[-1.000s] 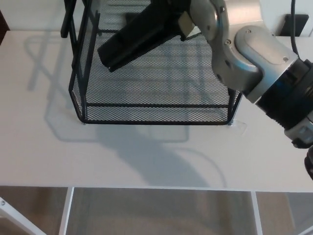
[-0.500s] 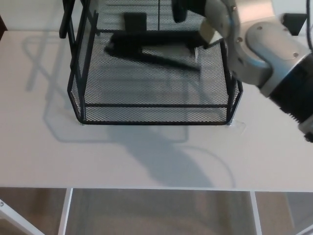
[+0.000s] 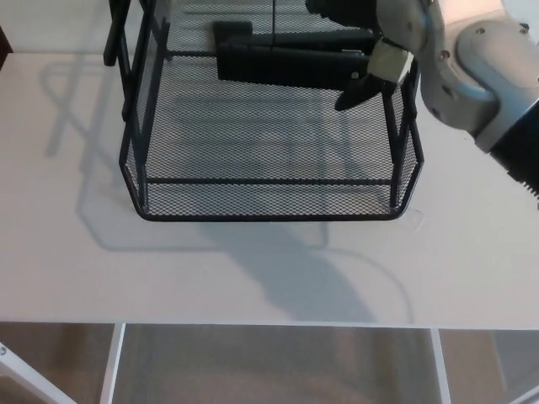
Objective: The robot walks towards a desk on which a file tray is kept in the middle and a stapler is kept to its right. The robot lifts the stapler using its right hand and places it on the file tray.
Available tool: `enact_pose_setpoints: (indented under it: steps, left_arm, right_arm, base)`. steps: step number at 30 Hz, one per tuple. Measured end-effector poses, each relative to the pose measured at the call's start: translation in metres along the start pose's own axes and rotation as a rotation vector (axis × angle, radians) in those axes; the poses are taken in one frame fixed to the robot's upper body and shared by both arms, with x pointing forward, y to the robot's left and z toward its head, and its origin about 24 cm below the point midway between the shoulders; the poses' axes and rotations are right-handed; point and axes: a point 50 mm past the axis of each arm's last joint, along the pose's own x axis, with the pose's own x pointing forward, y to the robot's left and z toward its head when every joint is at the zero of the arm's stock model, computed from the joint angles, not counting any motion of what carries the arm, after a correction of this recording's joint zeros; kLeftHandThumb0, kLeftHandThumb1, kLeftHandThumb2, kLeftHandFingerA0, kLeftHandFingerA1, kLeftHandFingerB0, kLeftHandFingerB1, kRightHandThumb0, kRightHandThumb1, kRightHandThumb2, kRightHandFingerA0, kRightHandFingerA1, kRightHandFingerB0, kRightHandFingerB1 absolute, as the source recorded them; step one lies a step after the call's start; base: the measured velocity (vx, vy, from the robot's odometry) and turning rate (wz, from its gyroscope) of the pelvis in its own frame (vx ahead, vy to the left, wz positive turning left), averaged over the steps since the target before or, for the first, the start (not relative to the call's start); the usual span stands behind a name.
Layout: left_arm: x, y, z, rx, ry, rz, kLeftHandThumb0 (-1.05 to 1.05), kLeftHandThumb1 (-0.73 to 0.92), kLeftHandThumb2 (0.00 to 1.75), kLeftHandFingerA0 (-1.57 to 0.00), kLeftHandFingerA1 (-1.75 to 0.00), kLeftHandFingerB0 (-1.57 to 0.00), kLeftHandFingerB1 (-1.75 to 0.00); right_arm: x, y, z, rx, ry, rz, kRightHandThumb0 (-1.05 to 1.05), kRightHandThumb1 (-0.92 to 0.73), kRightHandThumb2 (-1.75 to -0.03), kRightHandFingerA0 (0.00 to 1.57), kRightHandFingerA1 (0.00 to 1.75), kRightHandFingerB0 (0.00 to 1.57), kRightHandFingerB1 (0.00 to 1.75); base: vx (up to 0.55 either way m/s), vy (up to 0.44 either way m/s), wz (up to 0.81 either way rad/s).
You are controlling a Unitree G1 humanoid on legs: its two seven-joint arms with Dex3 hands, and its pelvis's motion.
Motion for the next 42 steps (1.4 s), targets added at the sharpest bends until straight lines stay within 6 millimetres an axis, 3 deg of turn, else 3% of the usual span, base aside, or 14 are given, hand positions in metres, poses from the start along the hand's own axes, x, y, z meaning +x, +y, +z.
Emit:
enact_pose_setpoints:
  steps: [9, 10, 12, 14, 15, 19, 20, 23, 25, 26, 27, 36, 37, 42]
  left_arm:
    - [-0.001, 0.002, -0.003, 0.003, 0.008, 0.005, -1.05, 0.90, 0.87, -0.25, -1.44, 0.00, -1.15]
    - [-0.002, 0.003, -0.003, 0.003, 0.009, 0.006, -1.05, 0.87, 1.10, -0.31, -1.25, 0.00, -1.02]
    - [-0.002, 0.003, -0.004, 0.004, 0.011, 0.007, -1.05, 0.92, 0.84, -0.27, -1.37, 0.00, -1.14]
    - [-0.002, 0.003, -0.005, 0.005, 0.013, 0.007, -1.05, 0.91, 1.05, -0.31, -1.28, 0.00, -1.06]
    - [-0.002, 0.003, -0.005, 0.005, 0.013, 0.007, -1.05, 0.90, 0.87, -0.27, -1.41, 0.00, -1.15]
    - [-0.002, 0.002, -0.004, 0.003, 0.012, 0.004, -1.05, 0.91, 1.03, -0.34, -1.33, 0.00, -1.11]
    - [-0.002, 0.002, -0.004, 0.003, 0.012, 0.003, -1.05, 0.91, 0.90, -0.34, -1.41, 0.00, -1.21]
    - [-0.001, 0.001, -0.005, 0.001, 0.013, 0.002, -1.05, 0.90, 0.85, -0.30, -1.41, 0.00, -1.17]
    - [-0.001, 0.001, -0.005, 0.001, 0.013, 0.002, -1.05, 0.92, 1.02, -0.34, -1.35, 0.00, -1.12]
    - [-0.001, 0.001, -0.005, 0.001, 0.013, 0.001, -1.05, 0.90, 0.89, -0.33, -1.43, 0.00, -1.26]
    - [-0.001, 0.001, -0.005, 0.001, 0.013, 0.001, -1.05, 0.89, 0.88, -0.30, -1.46, 0.00, -1.23]
    - [-0.001, -0.001, -0.004, -0.001, 0.010, -0.002, -1.05, 0.92, 0.84, -0.29, -1.42, 0.00, -1.22]
    - [-0.001, -0.001, -0.004, -0.002, 0.009, -0.003, -1.05, 0.92, 0.84, -0.29, -1.44, 0.00, -1.21]
    - [0.000, -0.002, -0.003, -0.003, 0.007, -0.005, -1.05, 0.92, 0.84, -0.25, -1.39, 0.00, -1.13]
  right_arm:
    - [-0.010, -0.029, -0.001, -0.036, -0.024, 0.019, -1.05, -0.67, -0.60, 0.00, 0.00, 0.00, 0.00]
    - [-0.011, -0.032, -0.003, -0.021, -0.030, 0.024, -1.05, -0.68, -0.62, 0.00, 0.00, 0.00, 0.00]
    - [-0.018, -0.038, -0.005, -0.009, -0.054, 0.019, -1.00, -0.59, -0.85, 0.00, 0.00, 0.00, 0.00]
    - [-0.028, -0.046, -0.007, -0.005, -0.076, -0.001, -0.94, -0.73, -0.62, 0.00, 0.00, 0.00, 0.00]
    - [-0.032, -0.049, -0.009, -0.004, -0.083, -0.015, -0.96, -0.57, -0.93, 0.00, 0.07, 0.05, 0.07]
    - [-0.058, -0.067, -0.019, 0.038, -0.131, -0.126, -0.86, -0.53, -0.78, 0.00, 0.07, 0.12, 0.35]
    - [-0.063, -0.070, -0.023, 0.051, -0.140, -0.149, -0.87, -0.56, -0.96, 0.00, 0.11, 0.13, 0.40]
    - [-0.083, -0.077, -0.040, 0.103, -0.158, -0.228, -0.77, -0.55, -0.93, 0.04, 0.33, 0.15, 0.45]
    - [-0.093, -0.078, -0.051, 0.136, -0.161, -0.264, -0.74, -0.54, -0.90, 0.04, 0.44, 0.19, 0.45]
    - [-0.099, -0.077, -0.060, 0.157, -0.157, -0.282, -0.69, -0.67, -0.61, 0.09, 0.43, 0.31, 0.31]
    - [-0.103, -0.076, -0.066, 0.173, -0.153, -0.295, -0.76, -0.55, -0.90, 0.11, 0.50, 0.26, 0.46]
    - [-0.124, -0.059, -0.113, 0.300, -0.082, -0.336, -0.71, -0.50, -0.87, 0.09, 0.57, 0.26, 0.49]
    - [-0.127, -0.054, -0.123, 0.328, -0.063, -0.335, -0.70, -0.65, -0.60, 0.19, 0.52, 0.35, 0.36]
    - [-0.137, -0.034, -0.150, 0.413, -0.018, -0.336, -0.68, -0.51, -0.88, 0.10, 0.55, 0.24, 0.49]
  base:
    - [0.00, 0.000, 0.00]
    - [0.00, 0.000, 0.00]
    - [0.00, 0.000, 0.00]
    - [0.00, 0.000, 0.00]
    - [0.00, 0.000, 0.00]
    - [0.00, 0.000, 0.00]
    - [0.00, 0.000, 0.00]
    - [0.00, 0.000, 0.00]
    - [0.00, 0.000, 0.00]
    - [0.00, 0.000, 0.00]
    - [0.00, 0.000, 0.00]
    - [0.00, 0.000, 0.00]
    - [0.00, 0.000, 0.00]
    - [0.00, 0.000, 0.00]
